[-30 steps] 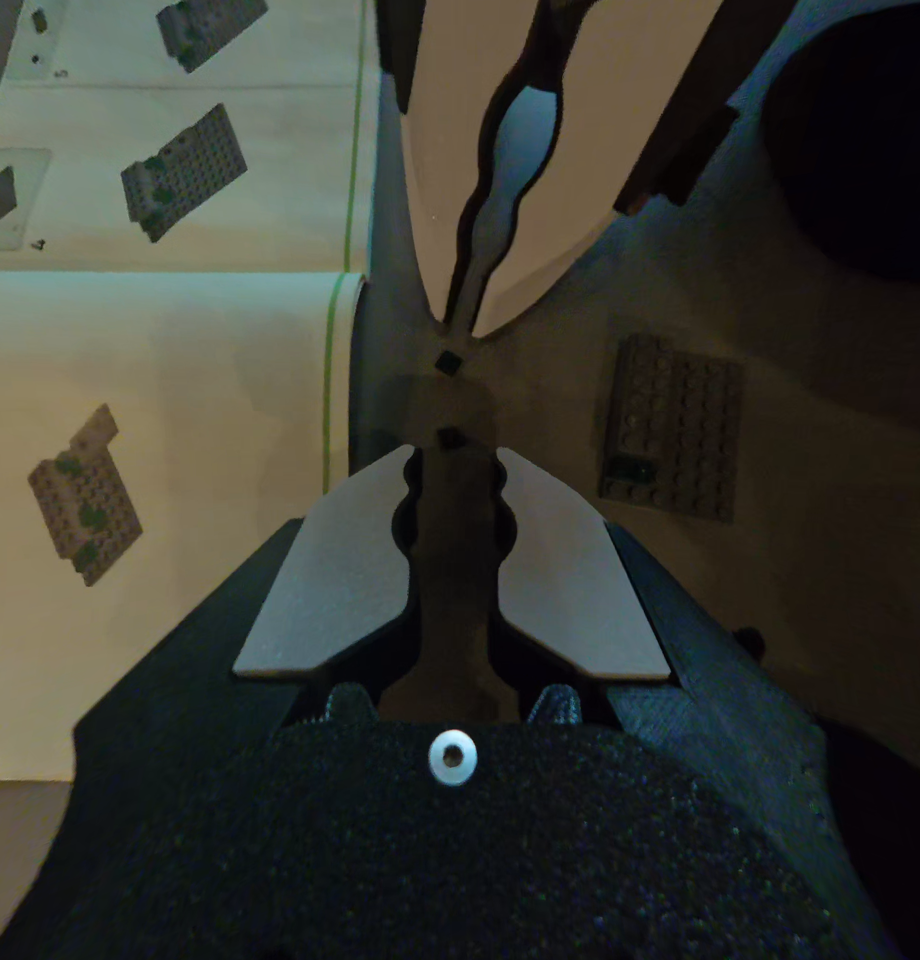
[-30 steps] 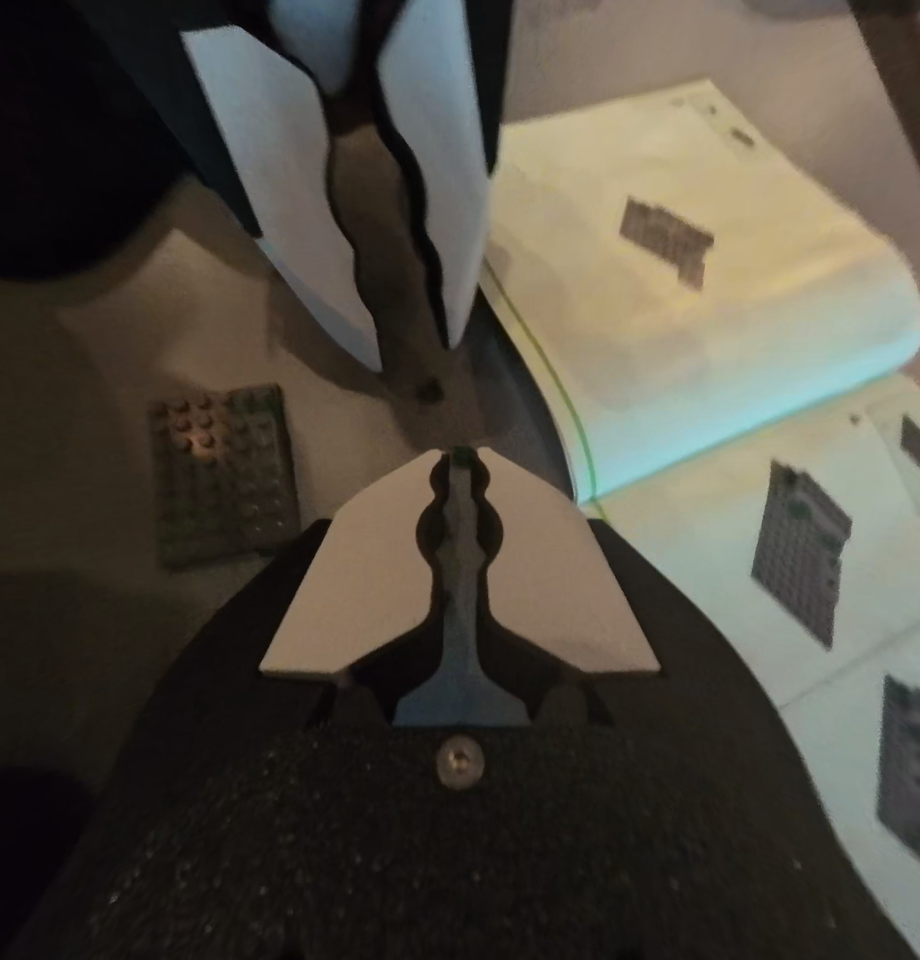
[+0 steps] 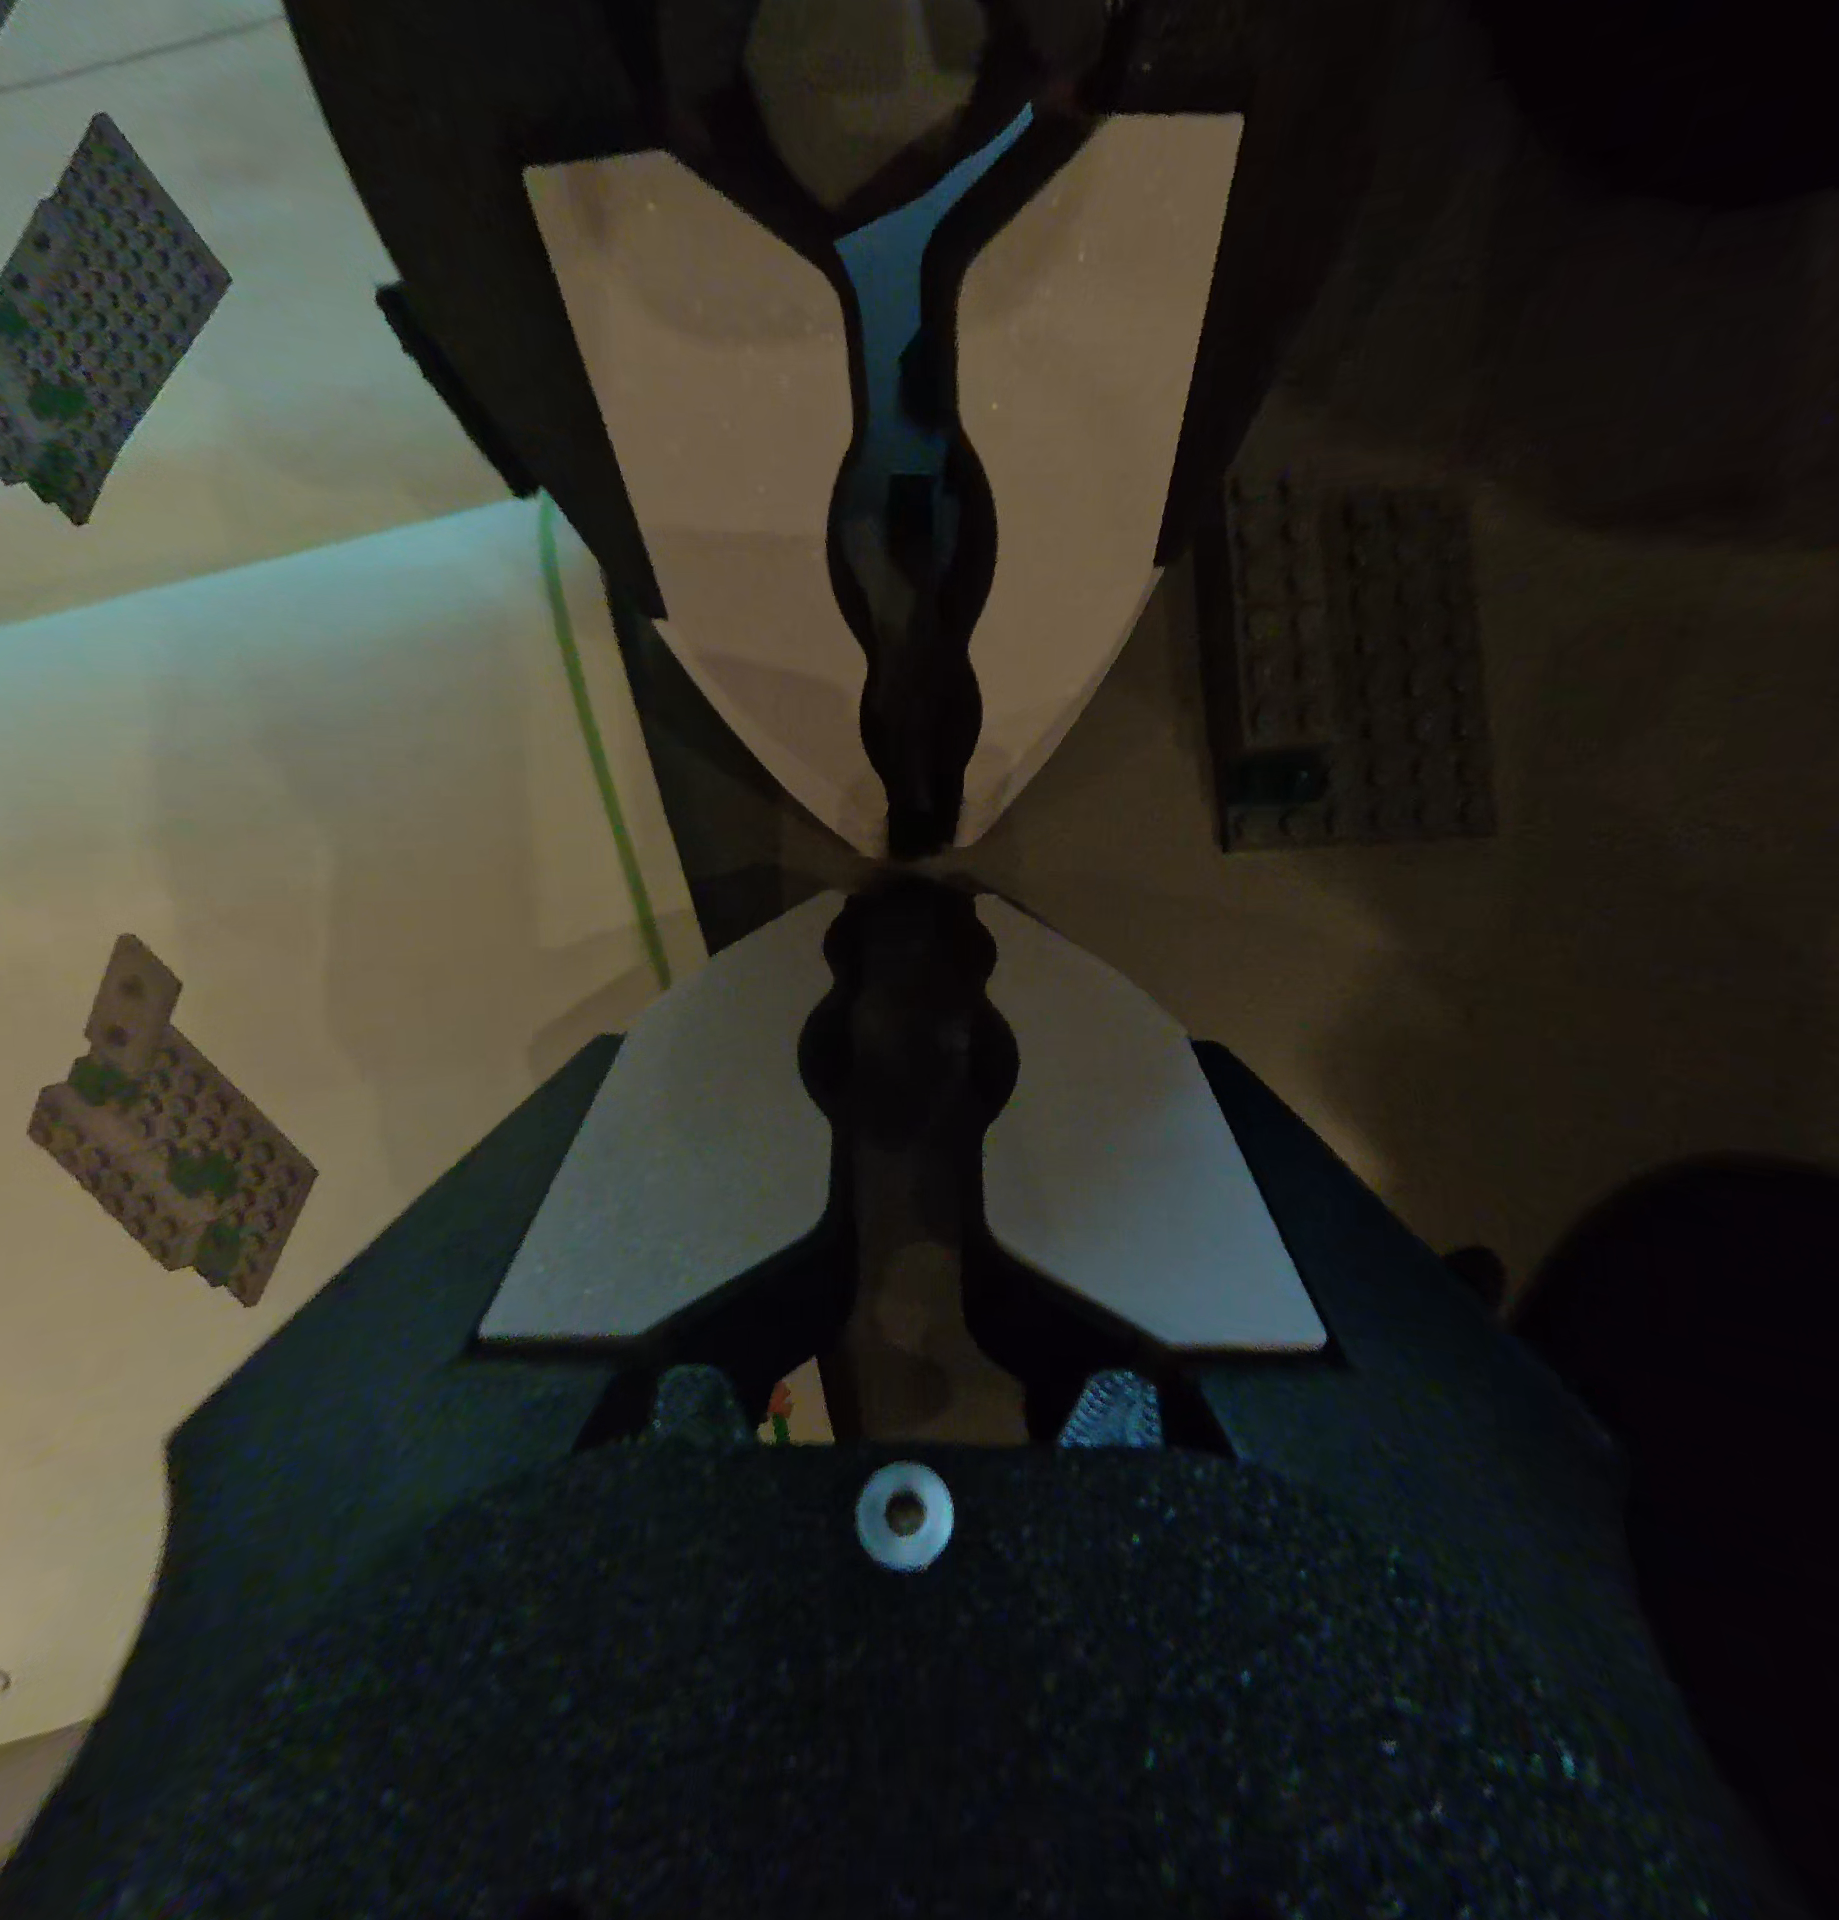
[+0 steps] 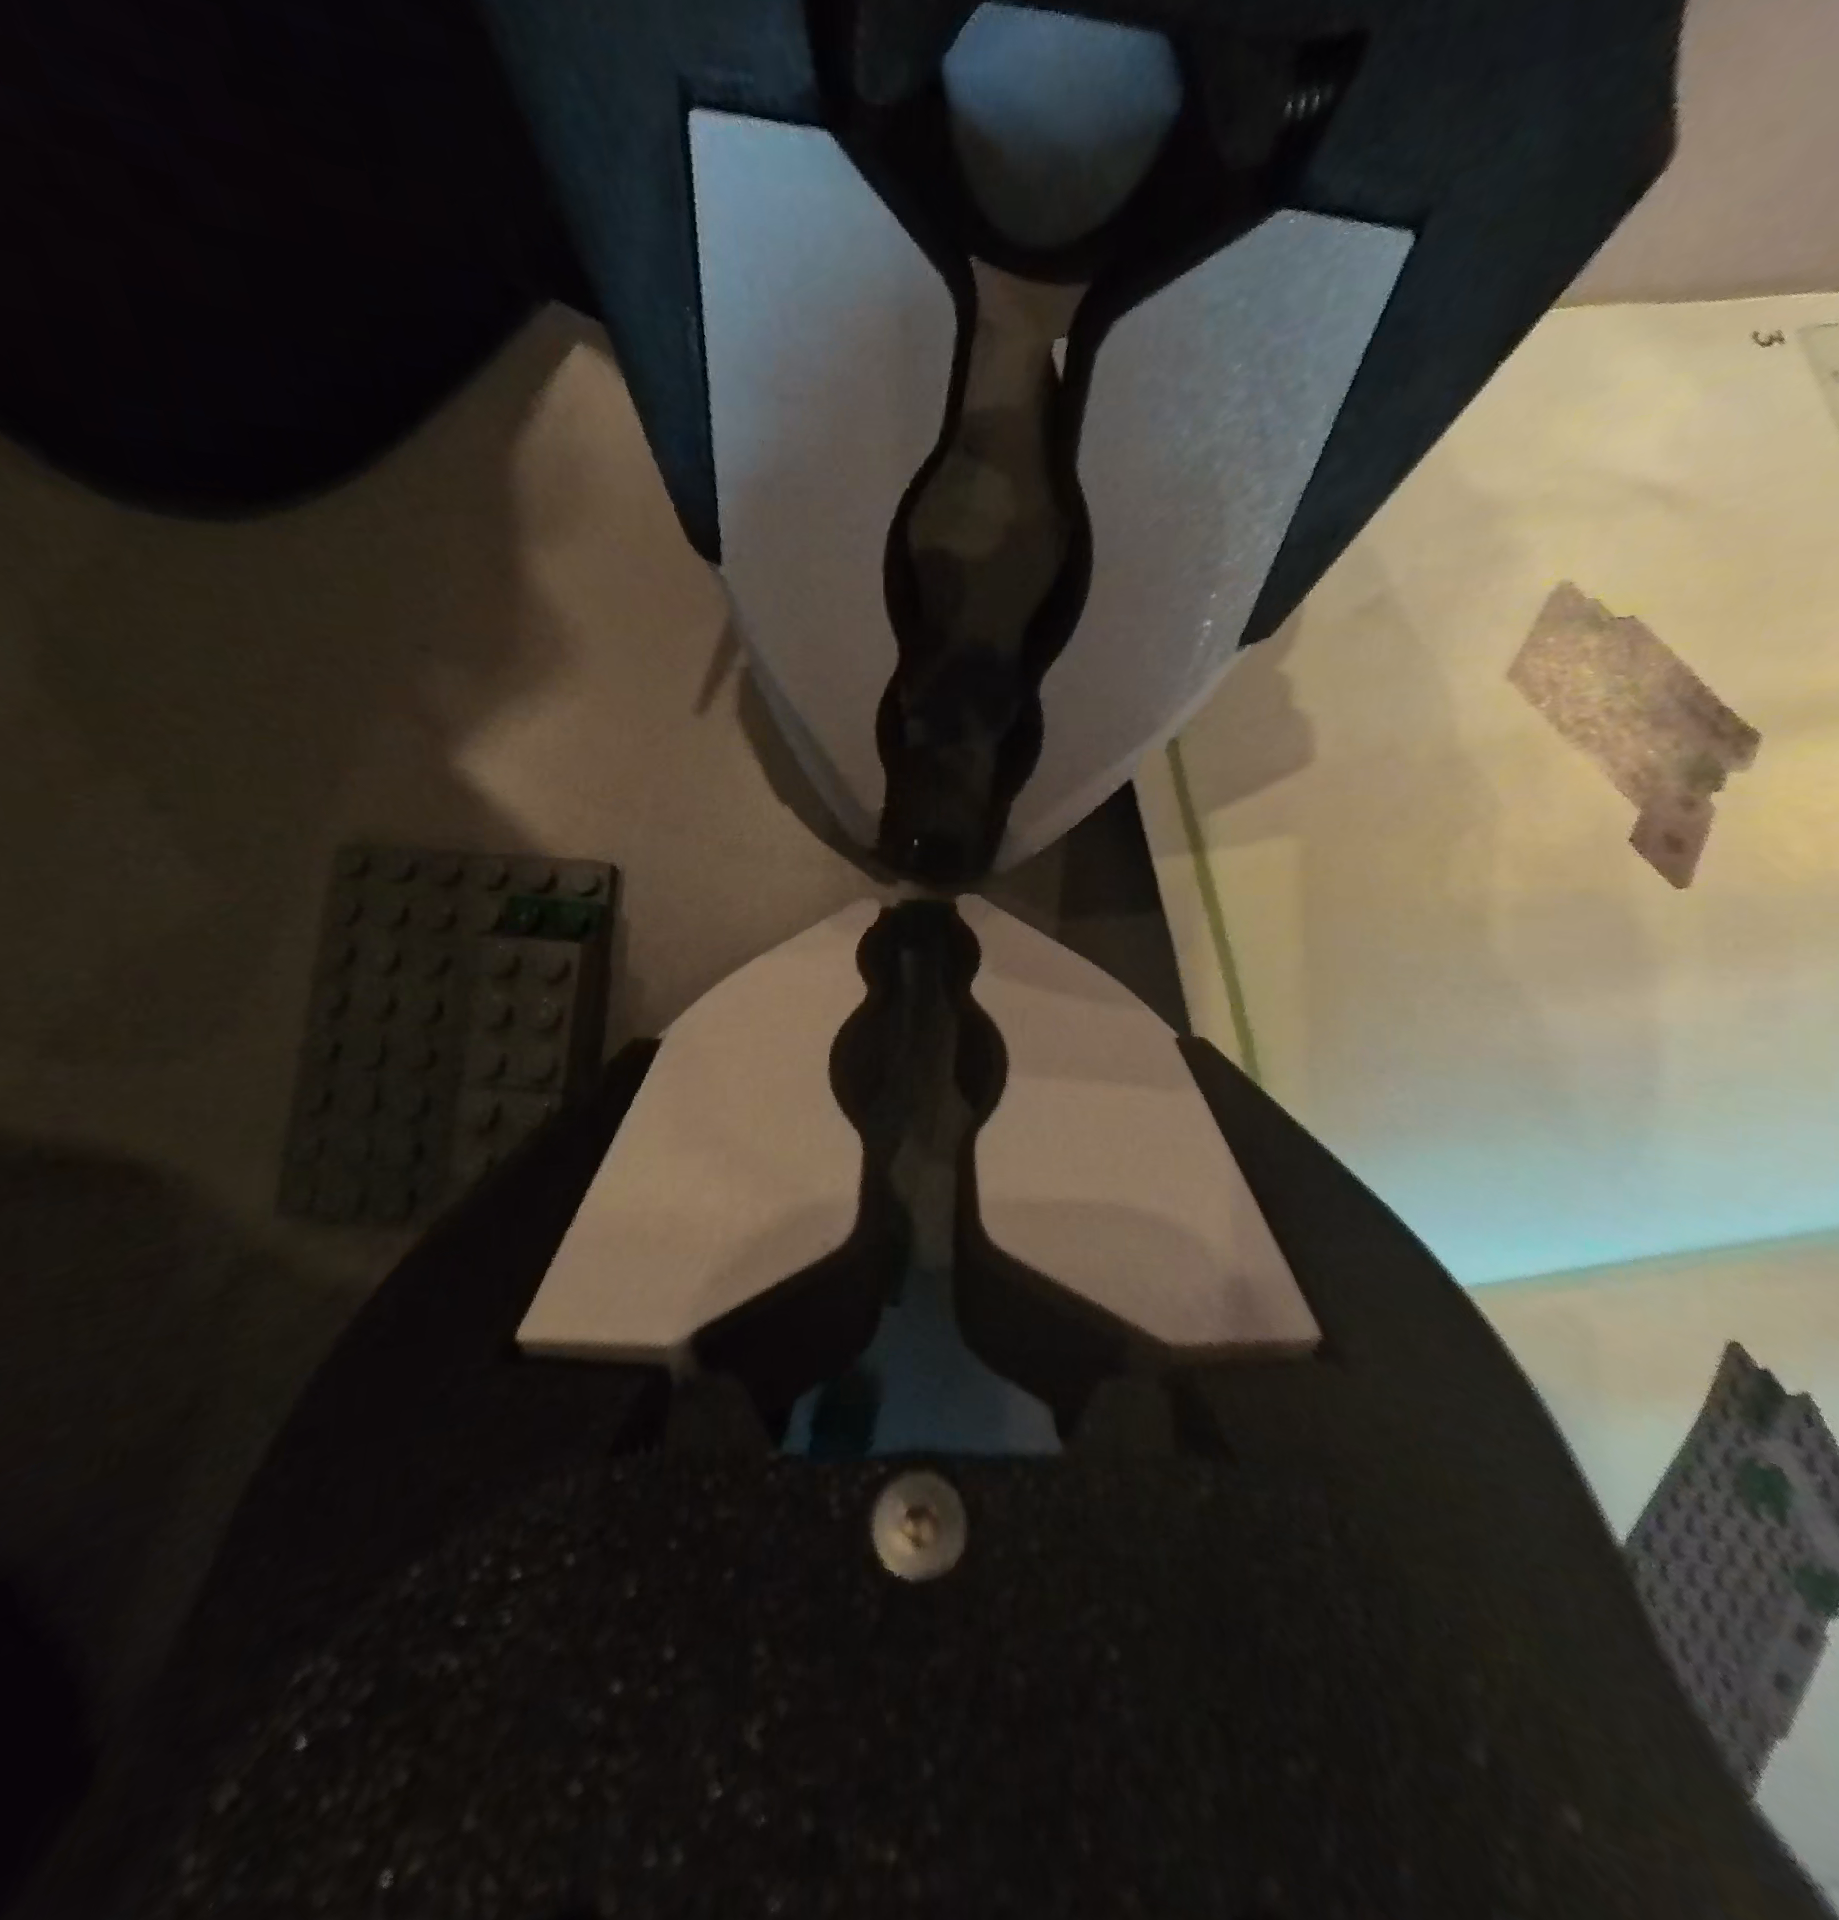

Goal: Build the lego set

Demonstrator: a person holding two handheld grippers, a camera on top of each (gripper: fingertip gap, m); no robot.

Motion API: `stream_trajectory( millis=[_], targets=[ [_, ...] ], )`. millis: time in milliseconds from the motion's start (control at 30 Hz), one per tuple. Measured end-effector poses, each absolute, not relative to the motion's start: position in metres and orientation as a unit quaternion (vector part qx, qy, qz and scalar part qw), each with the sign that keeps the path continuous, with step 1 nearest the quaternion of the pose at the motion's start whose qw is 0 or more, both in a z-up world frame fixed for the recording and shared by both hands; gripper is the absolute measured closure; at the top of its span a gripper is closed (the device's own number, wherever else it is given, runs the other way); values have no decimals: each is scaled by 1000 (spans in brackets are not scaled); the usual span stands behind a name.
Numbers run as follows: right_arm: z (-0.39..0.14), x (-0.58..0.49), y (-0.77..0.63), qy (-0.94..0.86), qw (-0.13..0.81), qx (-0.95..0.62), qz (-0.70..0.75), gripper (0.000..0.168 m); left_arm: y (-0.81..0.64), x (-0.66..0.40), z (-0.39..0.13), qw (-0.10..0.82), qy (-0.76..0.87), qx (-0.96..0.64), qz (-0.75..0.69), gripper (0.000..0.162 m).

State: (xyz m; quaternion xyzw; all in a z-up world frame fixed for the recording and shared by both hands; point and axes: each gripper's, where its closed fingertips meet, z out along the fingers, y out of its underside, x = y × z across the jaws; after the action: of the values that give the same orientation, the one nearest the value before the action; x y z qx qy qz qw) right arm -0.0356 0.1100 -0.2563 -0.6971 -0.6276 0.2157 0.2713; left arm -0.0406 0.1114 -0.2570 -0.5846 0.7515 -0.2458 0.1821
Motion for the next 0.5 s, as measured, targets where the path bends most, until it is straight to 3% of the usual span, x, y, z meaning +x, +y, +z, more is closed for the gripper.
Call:
stream_trajectory(
  millis=[500],
  targets=[
    [-247,20,96,-586,282,-732,203,153,102,-35,-239,245,715,-600,-263,142]
  ],
)
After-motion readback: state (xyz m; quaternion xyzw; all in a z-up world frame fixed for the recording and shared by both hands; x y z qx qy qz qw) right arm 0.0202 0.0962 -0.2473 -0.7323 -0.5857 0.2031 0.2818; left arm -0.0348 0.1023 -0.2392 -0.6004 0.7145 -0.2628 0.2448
